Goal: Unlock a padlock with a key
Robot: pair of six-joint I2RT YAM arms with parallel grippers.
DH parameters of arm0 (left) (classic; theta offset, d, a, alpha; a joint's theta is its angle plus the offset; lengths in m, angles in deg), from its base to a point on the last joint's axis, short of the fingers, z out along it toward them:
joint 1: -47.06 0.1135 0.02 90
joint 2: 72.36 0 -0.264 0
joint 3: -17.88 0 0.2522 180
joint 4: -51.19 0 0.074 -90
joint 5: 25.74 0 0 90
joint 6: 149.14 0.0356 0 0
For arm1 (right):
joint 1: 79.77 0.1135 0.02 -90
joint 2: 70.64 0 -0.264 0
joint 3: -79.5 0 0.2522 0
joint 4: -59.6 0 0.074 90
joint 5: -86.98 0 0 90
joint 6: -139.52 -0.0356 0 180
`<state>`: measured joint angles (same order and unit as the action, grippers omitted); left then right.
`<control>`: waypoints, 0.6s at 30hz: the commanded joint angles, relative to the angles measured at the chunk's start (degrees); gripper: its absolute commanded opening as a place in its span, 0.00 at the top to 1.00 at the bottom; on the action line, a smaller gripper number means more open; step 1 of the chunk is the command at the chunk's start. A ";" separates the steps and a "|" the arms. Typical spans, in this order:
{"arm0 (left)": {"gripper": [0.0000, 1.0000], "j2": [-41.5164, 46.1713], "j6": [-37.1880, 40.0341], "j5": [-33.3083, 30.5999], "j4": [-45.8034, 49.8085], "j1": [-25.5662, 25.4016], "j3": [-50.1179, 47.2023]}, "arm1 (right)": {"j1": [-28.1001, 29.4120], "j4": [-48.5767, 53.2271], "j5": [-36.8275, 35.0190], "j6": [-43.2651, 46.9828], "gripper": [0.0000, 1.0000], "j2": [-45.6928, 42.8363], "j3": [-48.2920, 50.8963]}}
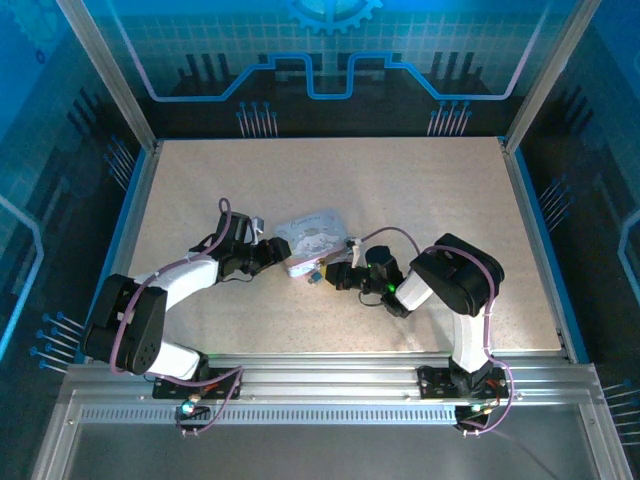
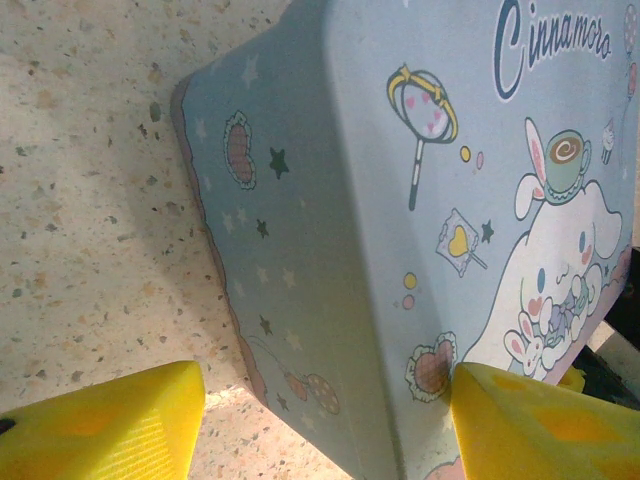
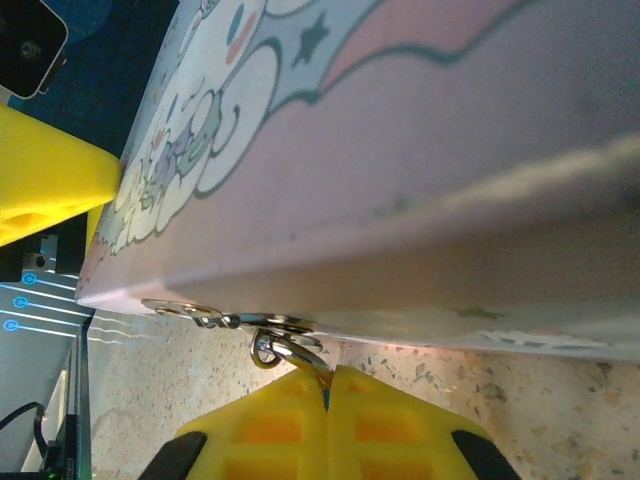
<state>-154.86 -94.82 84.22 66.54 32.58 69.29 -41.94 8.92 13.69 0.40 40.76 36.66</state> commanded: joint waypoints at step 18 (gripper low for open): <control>0.33 -0.29 0.44 -1.78 5.10 -0.55 -2.49 | -1.56 -7.08 -3.99 -12.97 0.93 -3.40 3.85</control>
<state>-154.77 -94.85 84.22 66.08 32.58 68.97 -42.82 4.44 10.65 -9.70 39.29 39.94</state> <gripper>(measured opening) 0.667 0.067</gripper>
